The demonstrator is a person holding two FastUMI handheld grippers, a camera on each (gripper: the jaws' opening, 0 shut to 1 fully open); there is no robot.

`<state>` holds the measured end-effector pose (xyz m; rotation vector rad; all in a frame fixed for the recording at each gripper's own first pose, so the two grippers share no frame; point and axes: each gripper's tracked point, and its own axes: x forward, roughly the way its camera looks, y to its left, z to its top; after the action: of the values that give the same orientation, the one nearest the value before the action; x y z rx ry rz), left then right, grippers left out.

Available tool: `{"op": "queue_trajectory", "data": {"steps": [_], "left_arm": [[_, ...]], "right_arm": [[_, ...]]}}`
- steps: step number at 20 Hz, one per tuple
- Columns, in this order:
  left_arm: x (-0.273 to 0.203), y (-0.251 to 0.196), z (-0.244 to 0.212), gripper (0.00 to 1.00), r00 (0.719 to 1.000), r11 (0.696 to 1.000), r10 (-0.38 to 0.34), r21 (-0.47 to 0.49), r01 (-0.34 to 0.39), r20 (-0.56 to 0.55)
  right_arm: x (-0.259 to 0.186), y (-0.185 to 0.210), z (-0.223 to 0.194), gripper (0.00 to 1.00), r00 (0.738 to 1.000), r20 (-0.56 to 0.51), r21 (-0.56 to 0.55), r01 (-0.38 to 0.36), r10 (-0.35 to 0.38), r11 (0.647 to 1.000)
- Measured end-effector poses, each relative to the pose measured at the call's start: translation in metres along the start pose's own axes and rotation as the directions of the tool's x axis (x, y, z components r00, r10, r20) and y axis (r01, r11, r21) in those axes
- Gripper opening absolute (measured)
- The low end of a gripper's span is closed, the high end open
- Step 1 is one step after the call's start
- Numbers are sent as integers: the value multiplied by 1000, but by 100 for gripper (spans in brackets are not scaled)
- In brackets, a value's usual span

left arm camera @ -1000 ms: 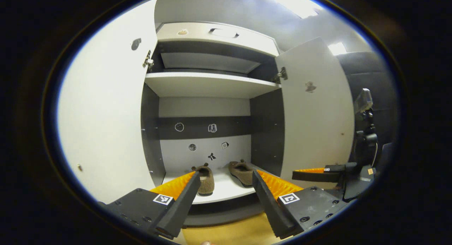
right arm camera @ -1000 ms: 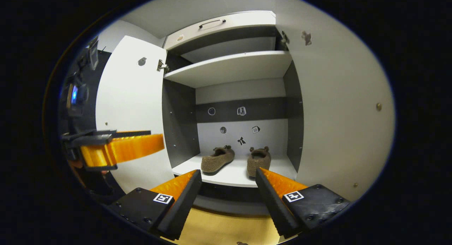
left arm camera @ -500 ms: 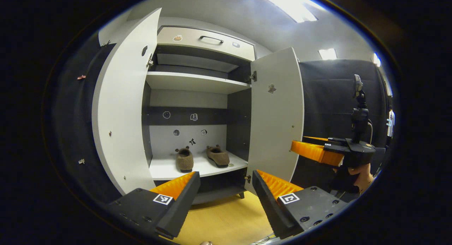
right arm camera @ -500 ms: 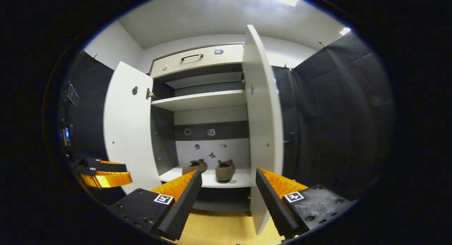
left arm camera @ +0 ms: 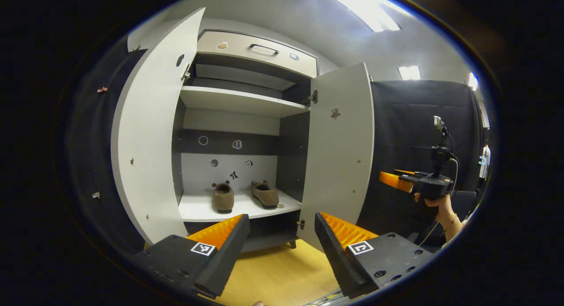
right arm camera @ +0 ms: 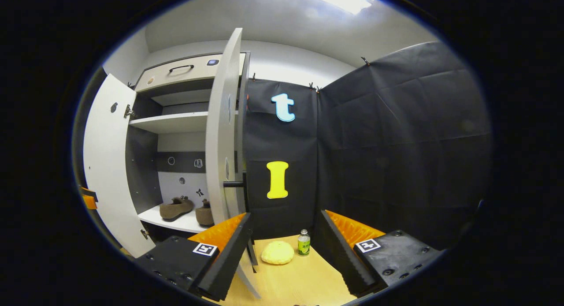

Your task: Grab one shoe with the right hand and put it into the shoe cabinet, grab the other shoe with the left hand and put it into the shoe cabinet; then close the right door with the right hand and the left door with the left hand.

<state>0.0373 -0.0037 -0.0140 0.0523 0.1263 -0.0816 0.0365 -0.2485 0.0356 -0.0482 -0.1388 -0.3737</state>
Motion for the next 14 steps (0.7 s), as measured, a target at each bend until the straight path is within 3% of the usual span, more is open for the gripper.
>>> {"op": "queue_trajectory", "data": {"steps": [6,9,10,14], "left_arm": [[2,14,7,94,996,996,89,-10,-89,24],[6,24,8,94,993,993,116,-34,-115,17],[7,27,8,94,992,991,128,-39,-127,14],[8,31,9,95,989,989,145,-34,-144,15]], "right_arm": [[27,20,-11,98,990,-23,10,-137,137,991],[25,45,-18,98,971,-45,26,-235,236,972],[25,48,-16,92,968,-40,3,-247,247,969],[27,55,-14,91,967,-49,20,-251,252,968]]}}
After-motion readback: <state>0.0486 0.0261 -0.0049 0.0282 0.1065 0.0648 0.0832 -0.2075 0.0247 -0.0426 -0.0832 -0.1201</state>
